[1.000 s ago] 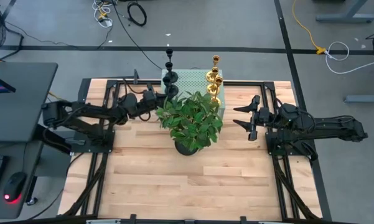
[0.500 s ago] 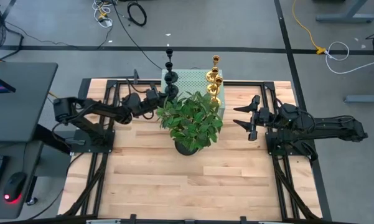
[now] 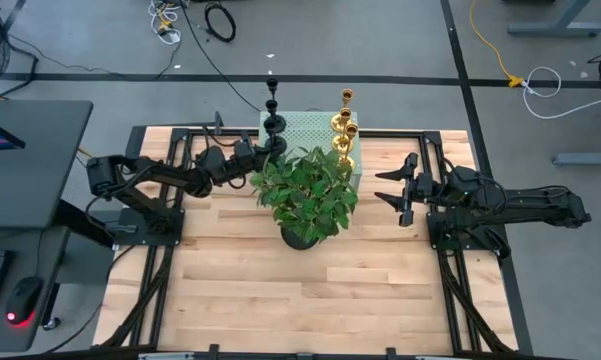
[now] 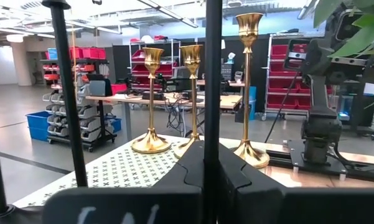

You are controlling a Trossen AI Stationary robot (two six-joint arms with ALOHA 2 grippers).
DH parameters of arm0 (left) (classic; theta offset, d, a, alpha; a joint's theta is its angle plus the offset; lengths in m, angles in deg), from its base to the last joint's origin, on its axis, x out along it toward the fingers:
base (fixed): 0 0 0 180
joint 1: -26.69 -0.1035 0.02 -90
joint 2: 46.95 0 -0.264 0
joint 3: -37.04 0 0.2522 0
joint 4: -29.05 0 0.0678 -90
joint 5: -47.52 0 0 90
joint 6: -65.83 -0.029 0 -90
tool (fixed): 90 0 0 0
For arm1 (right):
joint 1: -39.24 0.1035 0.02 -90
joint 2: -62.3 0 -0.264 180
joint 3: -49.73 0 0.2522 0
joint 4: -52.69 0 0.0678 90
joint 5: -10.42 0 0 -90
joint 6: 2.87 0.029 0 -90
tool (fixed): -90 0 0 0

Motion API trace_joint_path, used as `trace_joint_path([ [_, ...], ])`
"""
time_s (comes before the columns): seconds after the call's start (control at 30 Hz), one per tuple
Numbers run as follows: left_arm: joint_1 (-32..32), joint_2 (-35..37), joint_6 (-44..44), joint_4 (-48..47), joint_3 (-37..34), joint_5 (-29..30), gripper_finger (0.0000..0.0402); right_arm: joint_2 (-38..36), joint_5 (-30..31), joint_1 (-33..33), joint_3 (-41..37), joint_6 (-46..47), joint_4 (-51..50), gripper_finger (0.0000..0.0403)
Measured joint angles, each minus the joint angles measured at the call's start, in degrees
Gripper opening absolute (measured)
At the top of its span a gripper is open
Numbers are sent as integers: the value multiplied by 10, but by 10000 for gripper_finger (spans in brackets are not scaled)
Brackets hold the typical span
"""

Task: Pick & Place candle stick holders
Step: Put the black candle holder on the shelf aligned with the other black candle holders

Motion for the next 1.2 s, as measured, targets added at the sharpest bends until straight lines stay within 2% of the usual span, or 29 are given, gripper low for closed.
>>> trace_joint_path([
  [0.3,-12,-29,9,14,3,-11,7,0,0,0,0,0,0,223],
  [0.47,-13,-47,17,10,20,-18,30,0,0,0,0,0,0,223],
  [1.2,-13,-33,16,-16,22,-16,39,0,0,0,0,0,-5,223],
])
